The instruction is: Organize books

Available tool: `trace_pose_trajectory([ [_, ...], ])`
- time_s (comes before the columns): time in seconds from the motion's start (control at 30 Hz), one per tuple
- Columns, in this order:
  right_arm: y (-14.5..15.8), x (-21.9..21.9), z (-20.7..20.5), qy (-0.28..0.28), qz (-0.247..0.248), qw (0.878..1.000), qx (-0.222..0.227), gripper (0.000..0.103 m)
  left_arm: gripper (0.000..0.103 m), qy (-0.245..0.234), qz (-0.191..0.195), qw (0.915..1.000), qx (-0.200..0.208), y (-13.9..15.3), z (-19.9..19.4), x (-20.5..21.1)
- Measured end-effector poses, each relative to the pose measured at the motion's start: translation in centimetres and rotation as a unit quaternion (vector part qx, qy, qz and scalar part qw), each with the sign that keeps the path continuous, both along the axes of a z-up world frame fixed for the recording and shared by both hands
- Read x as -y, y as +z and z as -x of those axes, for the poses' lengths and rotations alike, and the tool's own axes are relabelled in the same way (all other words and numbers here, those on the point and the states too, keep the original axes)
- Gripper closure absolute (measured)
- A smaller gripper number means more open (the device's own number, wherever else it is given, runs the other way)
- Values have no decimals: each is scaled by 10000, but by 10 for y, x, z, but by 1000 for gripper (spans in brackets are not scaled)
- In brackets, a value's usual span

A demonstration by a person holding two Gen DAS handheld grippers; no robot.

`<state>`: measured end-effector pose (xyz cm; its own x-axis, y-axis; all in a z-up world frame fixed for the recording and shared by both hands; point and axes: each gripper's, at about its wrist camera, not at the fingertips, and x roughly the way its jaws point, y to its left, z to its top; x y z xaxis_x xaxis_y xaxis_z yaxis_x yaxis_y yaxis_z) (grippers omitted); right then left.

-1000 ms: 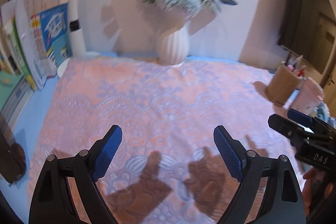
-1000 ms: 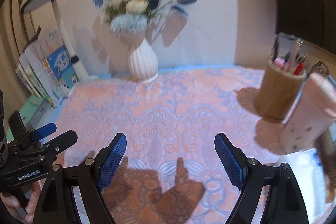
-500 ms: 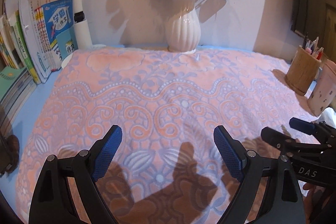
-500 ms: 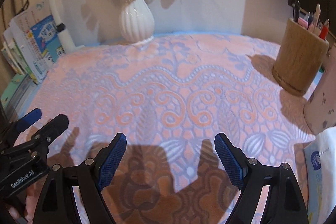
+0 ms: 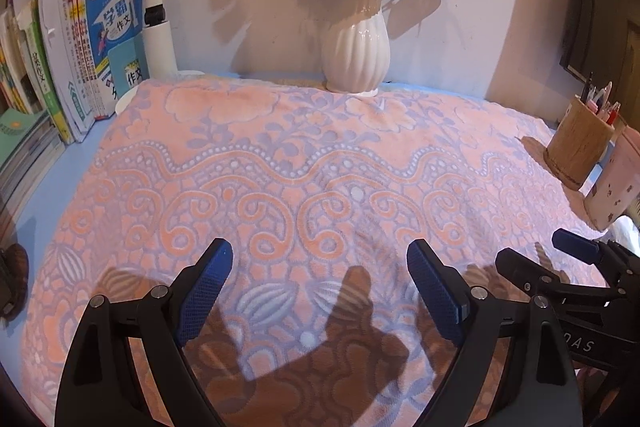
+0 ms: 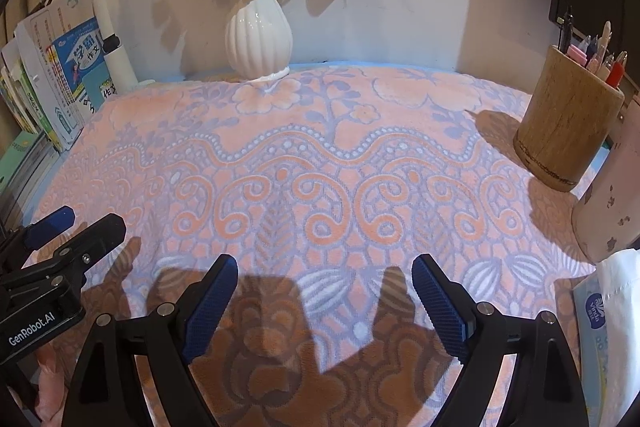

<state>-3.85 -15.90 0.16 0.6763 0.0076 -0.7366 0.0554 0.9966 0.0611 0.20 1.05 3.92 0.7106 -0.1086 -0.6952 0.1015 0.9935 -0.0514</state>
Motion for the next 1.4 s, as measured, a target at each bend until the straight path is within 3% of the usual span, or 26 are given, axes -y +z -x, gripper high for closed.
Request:
trace_pose_trajectory([
  [1.4,-1,0,1,24,12,10000,-7,15,14,110,-73,9999,-72,0,-2,-2],
])
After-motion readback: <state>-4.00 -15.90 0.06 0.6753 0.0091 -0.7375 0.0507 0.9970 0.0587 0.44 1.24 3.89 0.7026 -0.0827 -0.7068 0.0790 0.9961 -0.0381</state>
